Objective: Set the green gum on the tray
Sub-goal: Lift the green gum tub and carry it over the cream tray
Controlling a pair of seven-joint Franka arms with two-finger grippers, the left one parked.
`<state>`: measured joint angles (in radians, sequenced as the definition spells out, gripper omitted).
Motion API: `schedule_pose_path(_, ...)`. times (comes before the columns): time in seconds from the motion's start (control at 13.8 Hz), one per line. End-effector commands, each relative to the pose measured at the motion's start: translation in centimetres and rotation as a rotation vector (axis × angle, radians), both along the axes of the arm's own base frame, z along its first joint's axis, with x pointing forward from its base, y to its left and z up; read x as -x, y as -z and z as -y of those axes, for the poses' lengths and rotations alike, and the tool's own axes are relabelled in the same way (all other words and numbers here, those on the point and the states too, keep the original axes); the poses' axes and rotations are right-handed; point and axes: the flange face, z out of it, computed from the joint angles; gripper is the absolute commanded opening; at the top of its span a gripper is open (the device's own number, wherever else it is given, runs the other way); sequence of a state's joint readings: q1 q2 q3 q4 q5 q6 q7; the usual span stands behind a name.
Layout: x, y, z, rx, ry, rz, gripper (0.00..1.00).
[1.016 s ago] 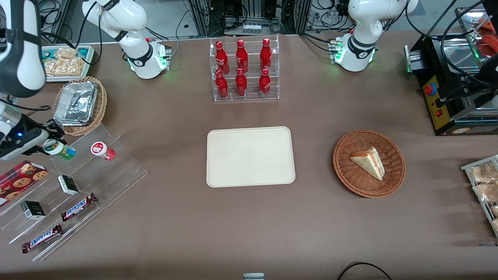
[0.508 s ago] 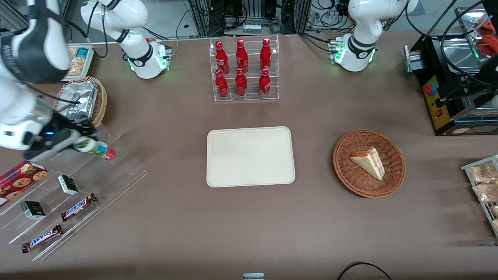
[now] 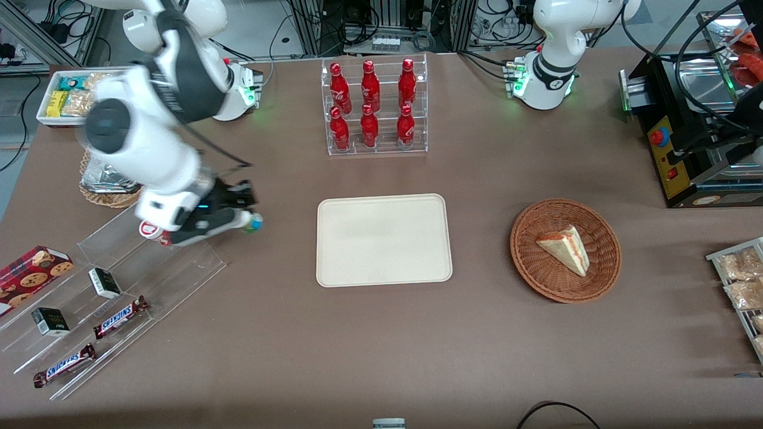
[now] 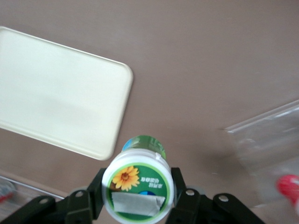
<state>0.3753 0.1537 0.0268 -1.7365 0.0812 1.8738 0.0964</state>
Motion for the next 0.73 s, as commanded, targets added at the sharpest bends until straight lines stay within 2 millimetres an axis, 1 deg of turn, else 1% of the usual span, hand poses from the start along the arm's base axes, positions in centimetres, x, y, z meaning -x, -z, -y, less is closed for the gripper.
schedule_pose_path(0.0,-1.3,2.8,-5.9,-0.006,0.081,0.011,0.0)
schedule_pose_path(0.07,-0.7,4.4,-8.7,-0.008,0.103,0.018,0.0)
schedule_pose_path(0.29,0.3,9.5,-15.0,-0.01,0.189,0.042,0.0)
schedule_pose_path(0.51,1.3,14.2,-19.8,0.012,0.242,0.06,0.0)
schedule_pose_path(0.65,2.2,16.7,-22.5,0.013,0.259,0.058,0.0)
